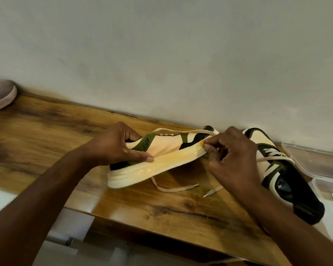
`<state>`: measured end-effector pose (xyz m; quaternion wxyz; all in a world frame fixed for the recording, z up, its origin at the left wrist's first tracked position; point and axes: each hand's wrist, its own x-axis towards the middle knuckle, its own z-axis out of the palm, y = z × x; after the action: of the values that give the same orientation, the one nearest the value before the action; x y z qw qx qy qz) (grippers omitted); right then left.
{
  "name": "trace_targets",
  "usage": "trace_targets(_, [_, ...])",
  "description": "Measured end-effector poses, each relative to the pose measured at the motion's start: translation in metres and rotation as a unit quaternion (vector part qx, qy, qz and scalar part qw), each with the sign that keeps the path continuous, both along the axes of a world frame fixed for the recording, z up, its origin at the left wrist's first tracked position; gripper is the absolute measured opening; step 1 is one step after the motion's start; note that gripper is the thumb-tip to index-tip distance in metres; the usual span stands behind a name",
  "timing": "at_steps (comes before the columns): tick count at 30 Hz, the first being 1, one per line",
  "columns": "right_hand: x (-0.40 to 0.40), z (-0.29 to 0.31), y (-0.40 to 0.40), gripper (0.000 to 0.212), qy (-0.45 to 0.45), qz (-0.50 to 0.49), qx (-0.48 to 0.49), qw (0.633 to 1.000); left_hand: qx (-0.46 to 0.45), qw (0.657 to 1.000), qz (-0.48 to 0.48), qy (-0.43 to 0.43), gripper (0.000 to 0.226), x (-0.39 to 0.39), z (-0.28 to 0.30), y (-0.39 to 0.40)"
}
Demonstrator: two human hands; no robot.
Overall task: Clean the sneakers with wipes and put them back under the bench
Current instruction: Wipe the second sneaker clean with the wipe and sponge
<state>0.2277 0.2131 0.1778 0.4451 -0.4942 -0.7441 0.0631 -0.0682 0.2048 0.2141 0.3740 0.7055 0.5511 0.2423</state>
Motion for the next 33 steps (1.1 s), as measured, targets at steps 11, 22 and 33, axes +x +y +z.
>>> trace_targets(11, [-0.002,-0.006,0.000,0.015,0.013,0.003,-0.061,0.998,0.091,0.985,-0.030,0.141,0.034,-0.025,0.004,0.010])
trace_targets(22, [0.015,-0.009,0.019,0.006,0.125,-0.171,-0.137,0.968,0.234,0.916,0.046,0.324,0.062,-0.024,-0.009,0.005])
trace_targets(33, [0.005,-0.012,0.011,0.009,0.044,-0.096,-0.220,0.970,0.244,0.893,-0.040,0.377,0.124,0.046,-0.020,-0.008])
